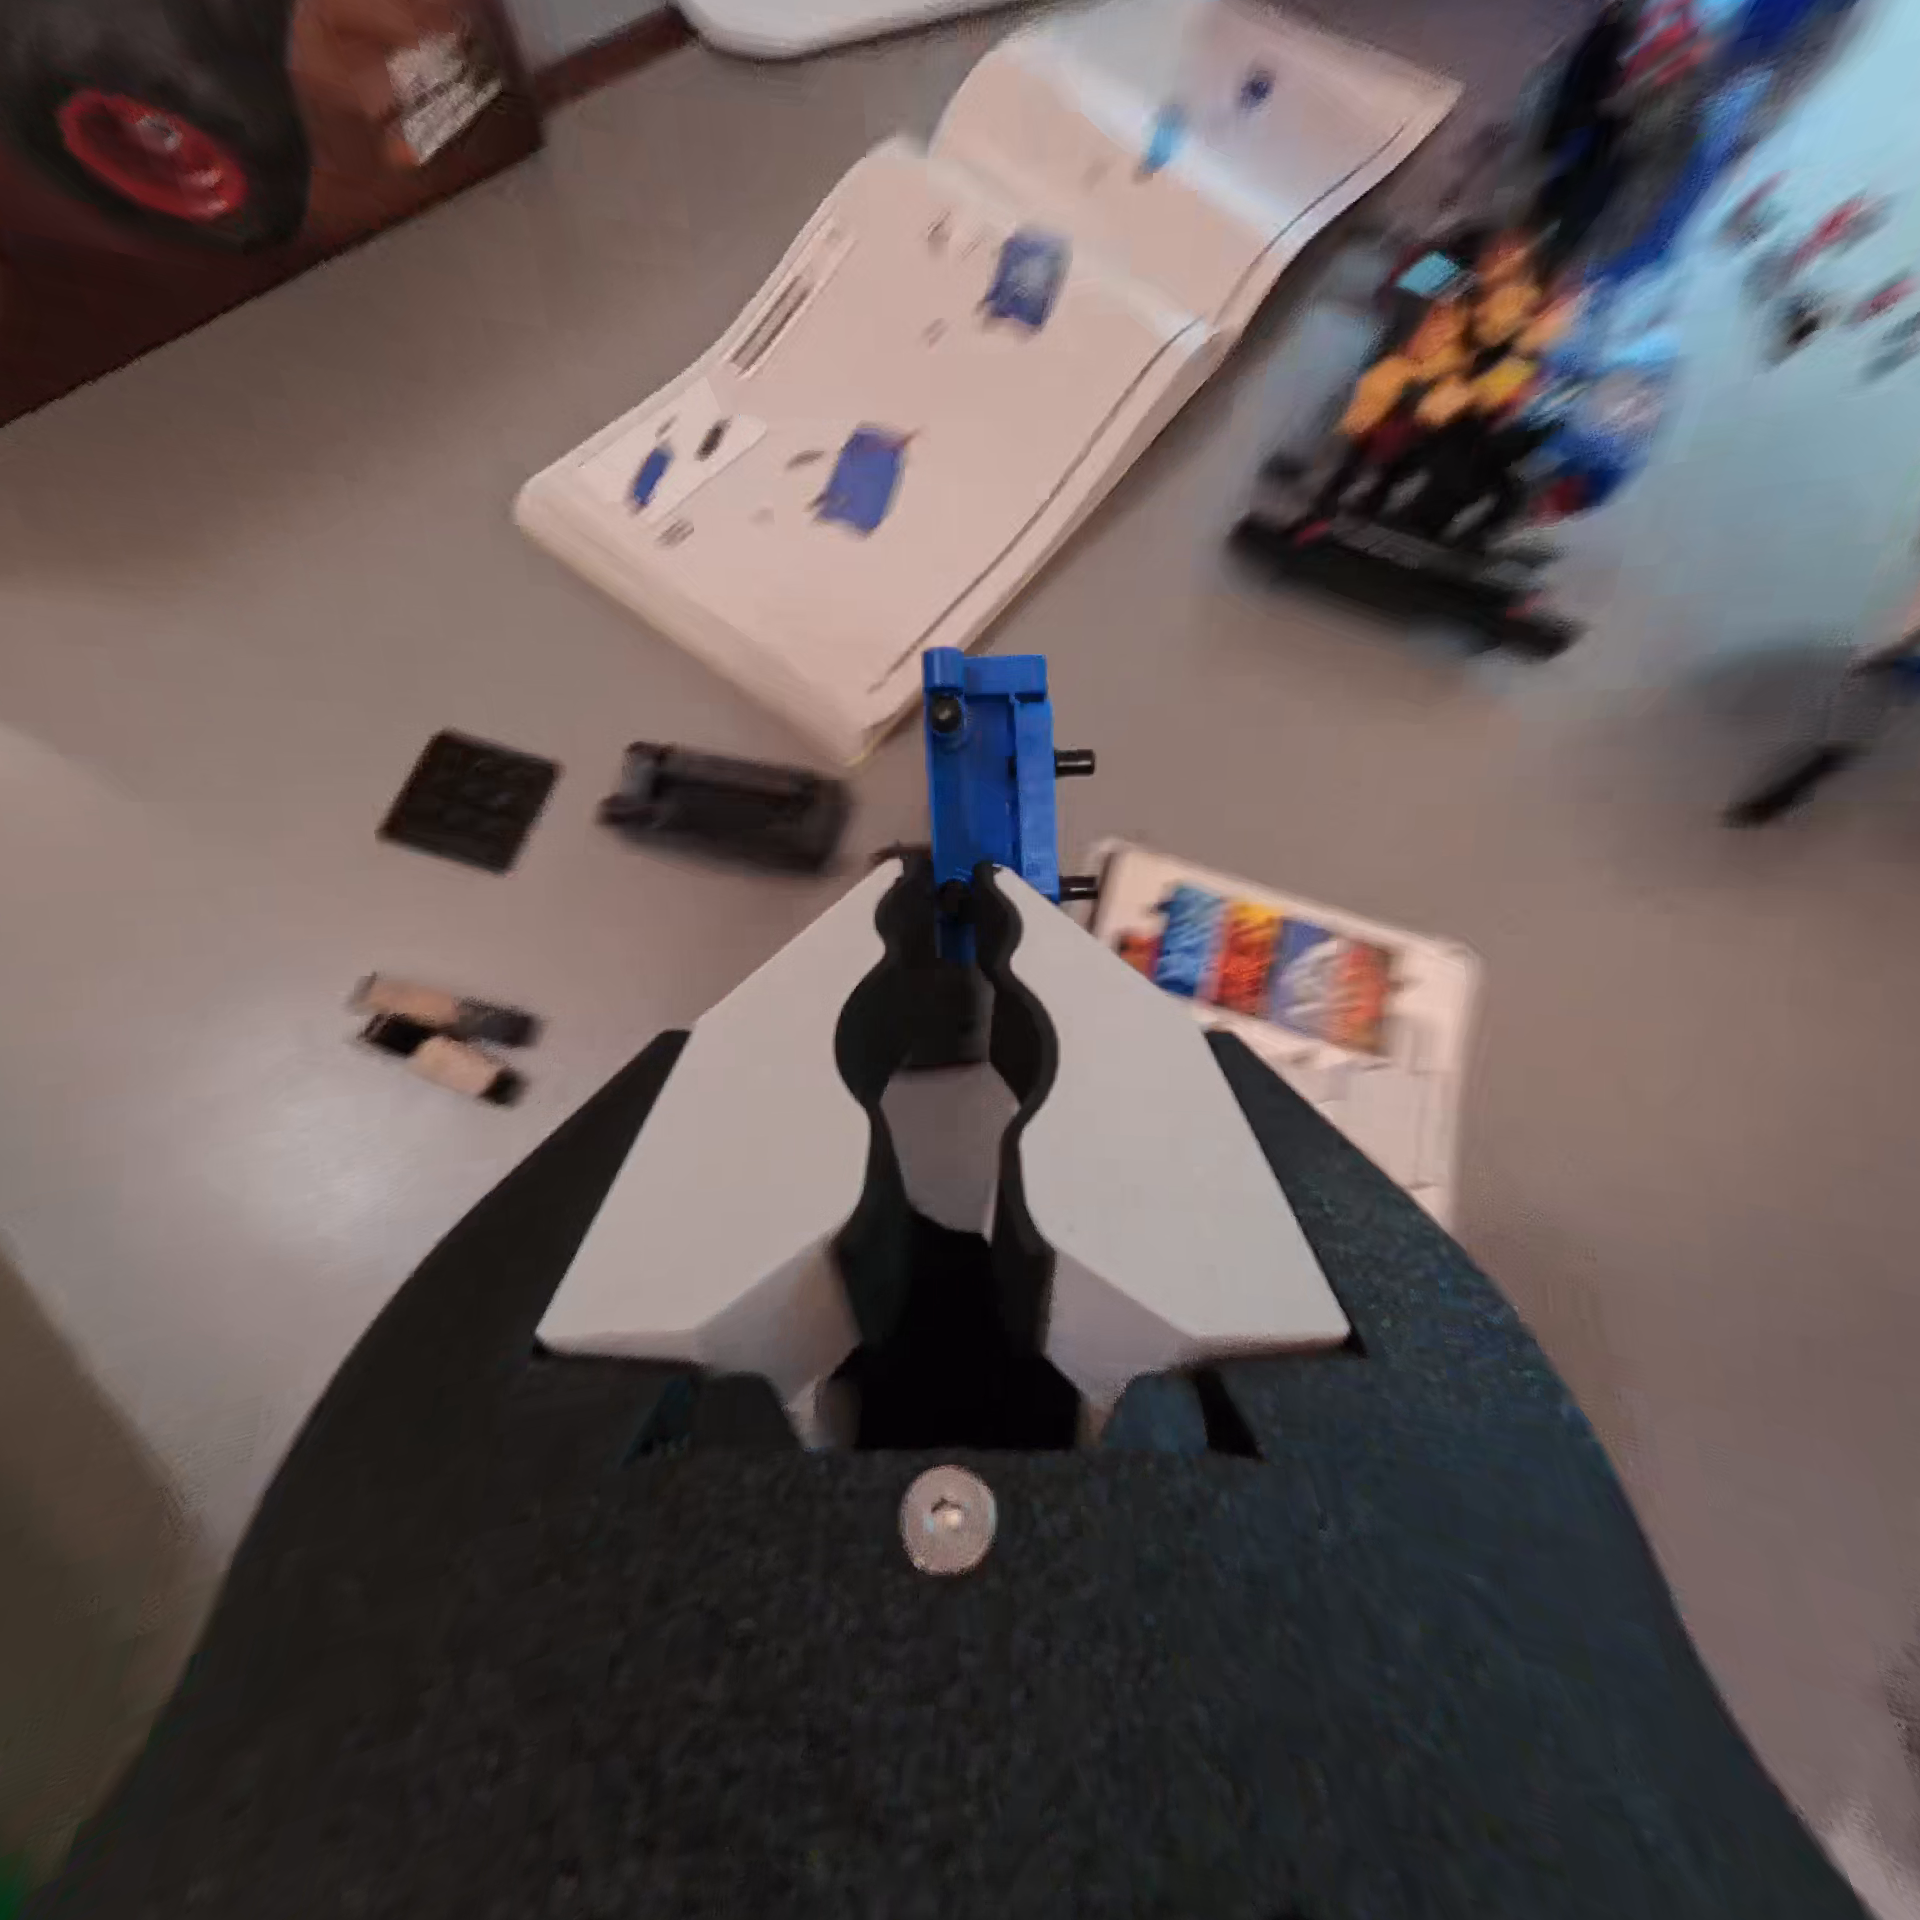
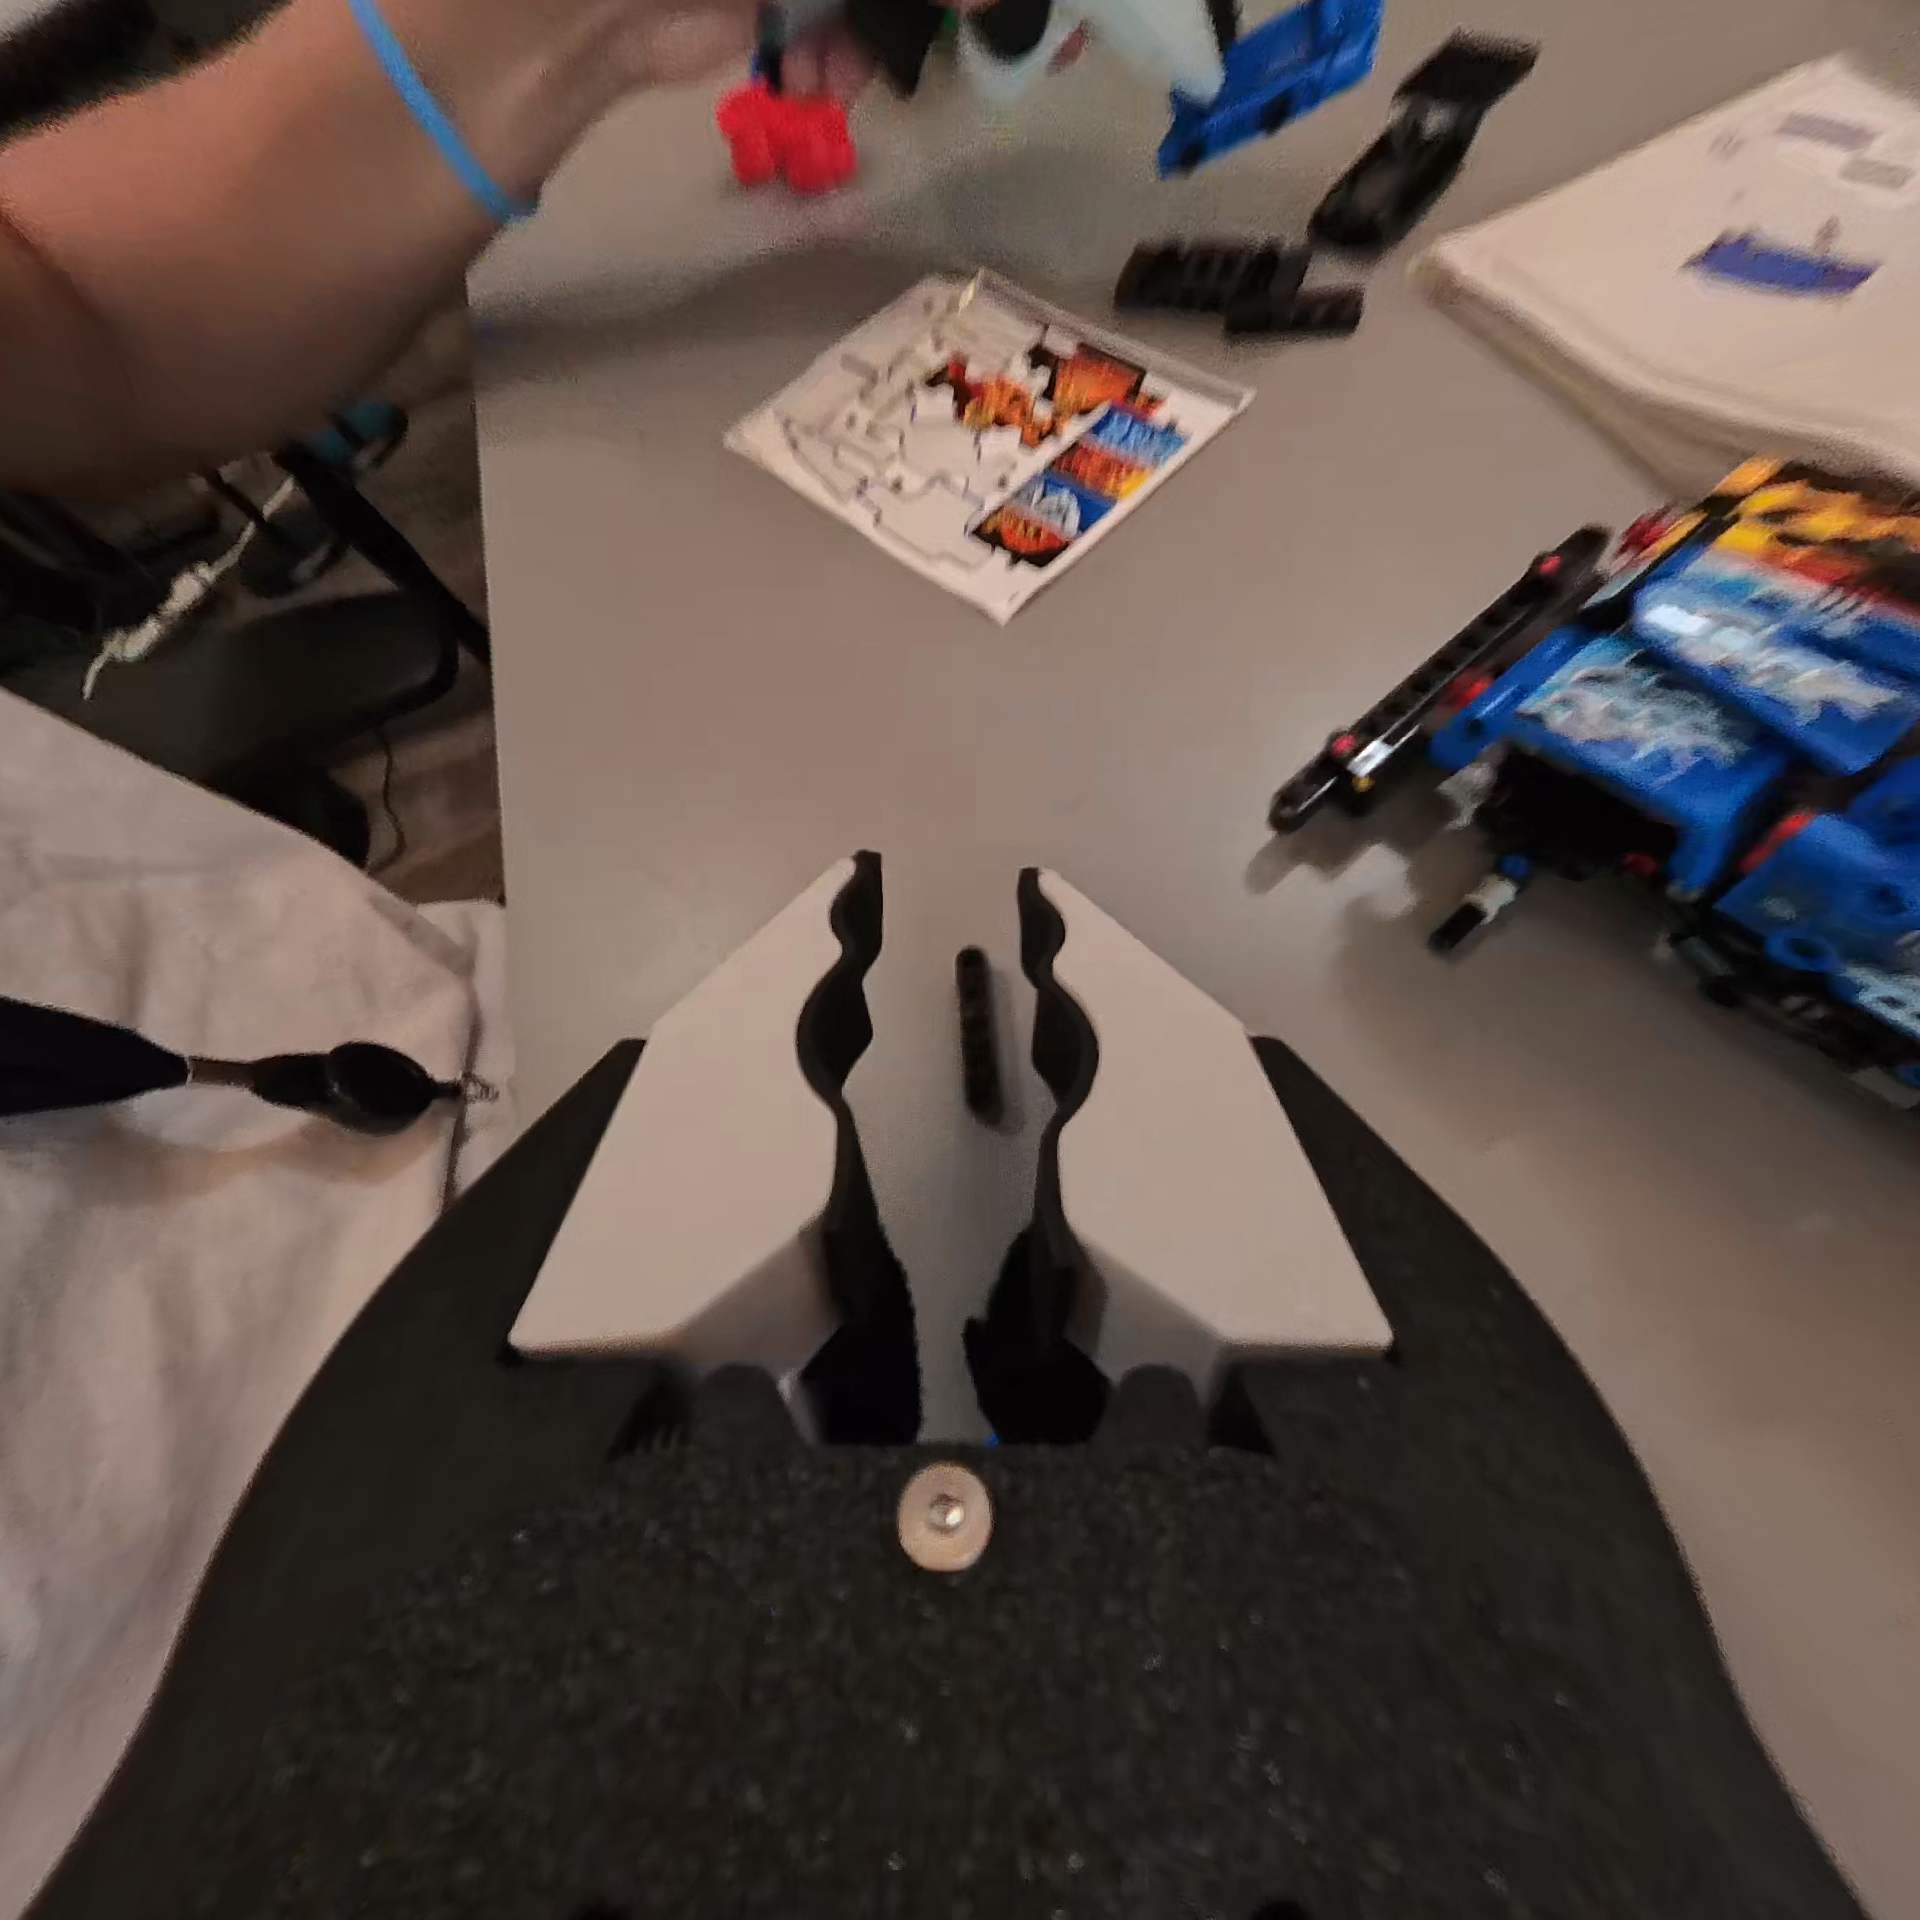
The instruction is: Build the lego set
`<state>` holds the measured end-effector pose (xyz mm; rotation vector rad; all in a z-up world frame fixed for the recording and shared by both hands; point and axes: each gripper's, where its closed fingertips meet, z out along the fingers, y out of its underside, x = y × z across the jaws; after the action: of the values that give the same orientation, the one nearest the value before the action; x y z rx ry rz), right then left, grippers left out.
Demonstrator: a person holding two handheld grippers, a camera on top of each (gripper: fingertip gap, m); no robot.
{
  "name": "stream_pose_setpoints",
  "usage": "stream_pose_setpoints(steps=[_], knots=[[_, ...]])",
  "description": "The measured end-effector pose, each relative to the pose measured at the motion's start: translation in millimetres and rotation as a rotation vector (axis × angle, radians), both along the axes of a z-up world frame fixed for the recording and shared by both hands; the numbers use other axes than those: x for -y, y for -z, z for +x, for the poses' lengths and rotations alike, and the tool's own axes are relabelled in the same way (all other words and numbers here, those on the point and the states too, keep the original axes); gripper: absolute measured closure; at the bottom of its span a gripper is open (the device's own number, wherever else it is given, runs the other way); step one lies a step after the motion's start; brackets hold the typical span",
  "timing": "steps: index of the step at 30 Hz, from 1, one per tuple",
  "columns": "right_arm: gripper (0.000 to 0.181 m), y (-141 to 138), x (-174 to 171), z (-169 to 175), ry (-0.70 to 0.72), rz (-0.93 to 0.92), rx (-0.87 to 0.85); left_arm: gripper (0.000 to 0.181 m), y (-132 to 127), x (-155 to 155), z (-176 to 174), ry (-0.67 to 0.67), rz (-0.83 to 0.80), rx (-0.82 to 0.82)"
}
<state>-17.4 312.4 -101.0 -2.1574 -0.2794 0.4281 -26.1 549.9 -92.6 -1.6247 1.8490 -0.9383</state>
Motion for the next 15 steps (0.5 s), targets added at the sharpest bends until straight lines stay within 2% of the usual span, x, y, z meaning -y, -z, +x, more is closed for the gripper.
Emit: stream_pose_setpoints(steps=[4, 7, 9, 12, 15], knots=[[0.150, -37, -20, 5, 0.076, 0.194, -0.031, 0.175, -63, 103, 1, 0.159, -0.487, 0.212], [0.149, -64, -33, 2, 0.134, 0.320, -0.118, 0.175, -77, 161, 0, 0.243, -0.703, 0.275], [0.146, -87, -33, 2, 0.151, 0.453, -0.140, 0.176, -73, 194, -5, 0.317, -0.820, 0.214], [0.149, -93, -16, 4, 0.083, 0.499, 0.059, 0.176, -67, 217, -14, 0.392, -0.959, 0.085], [0.143, -85, -1, 4, 0.001, 0.415, 0.129, 0.176, -82, 212, -9, 0.365, -1.245, 0.088]])
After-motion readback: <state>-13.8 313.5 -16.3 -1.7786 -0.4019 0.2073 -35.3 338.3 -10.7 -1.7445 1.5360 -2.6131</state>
